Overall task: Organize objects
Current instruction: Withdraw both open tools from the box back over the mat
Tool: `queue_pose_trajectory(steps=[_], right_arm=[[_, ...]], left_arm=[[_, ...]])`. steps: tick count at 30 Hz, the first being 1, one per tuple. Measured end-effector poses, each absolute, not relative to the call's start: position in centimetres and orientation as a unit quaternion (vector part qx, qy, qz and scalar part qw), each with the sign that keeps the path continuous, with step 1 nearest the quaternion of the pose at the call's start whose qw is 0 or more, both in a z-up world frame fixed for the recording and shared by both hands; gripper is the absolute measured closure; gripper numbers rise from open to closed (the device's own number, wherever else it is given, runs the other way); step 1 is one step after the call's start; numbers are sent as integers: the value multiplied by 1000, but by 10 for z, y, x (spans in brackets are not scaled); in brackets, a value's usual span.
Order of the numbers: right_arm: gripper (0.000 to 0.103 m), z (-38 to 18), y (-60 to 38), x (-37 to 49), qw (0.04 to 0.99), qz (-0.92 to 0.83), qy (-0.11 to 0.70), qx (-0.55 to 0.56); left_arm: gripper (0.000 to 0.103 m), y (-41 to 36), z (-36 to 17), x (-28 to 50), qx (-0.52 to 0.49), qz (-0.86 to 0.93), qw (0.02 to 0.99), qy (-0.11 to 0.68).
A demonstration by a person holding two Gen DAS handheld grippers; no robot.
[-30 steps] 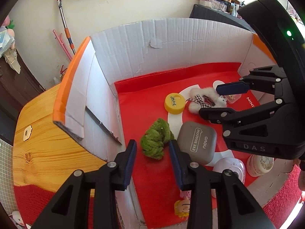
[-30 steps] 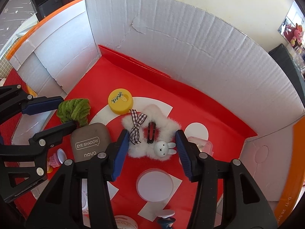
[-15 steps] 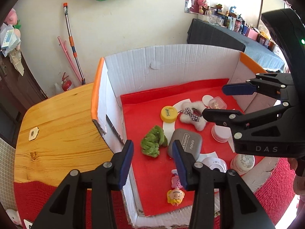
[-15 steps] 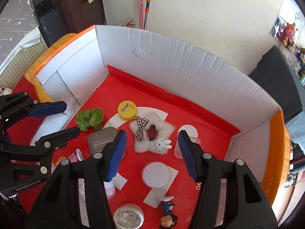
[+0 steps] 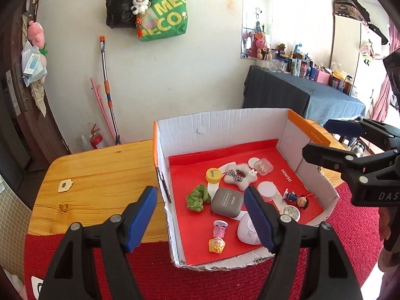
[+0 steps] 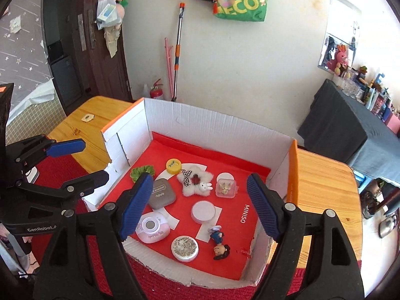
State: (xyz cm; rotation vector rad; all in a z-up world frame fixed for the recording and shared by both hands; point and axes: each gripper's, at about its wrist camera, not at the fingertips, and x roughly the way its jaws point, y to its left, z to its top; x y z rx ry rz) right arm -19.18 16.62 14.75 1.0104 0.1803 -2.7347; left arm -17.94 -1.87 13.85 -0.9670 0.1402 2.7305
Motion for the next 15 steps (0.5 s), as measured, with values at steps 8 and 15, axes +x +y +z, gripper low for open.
queue_pose_trajectory(steps=[8, 15], right_arm=[[9, 136, 187, -150, 48, -952, 33, 300], [6, 92, 204, -146, 21, -950, -3, 310]], left_arm=[[5, -24, 127, -156, -304, 946, 116, 17], [0, -21, 99, -147, -289, 952, 102, 14]])
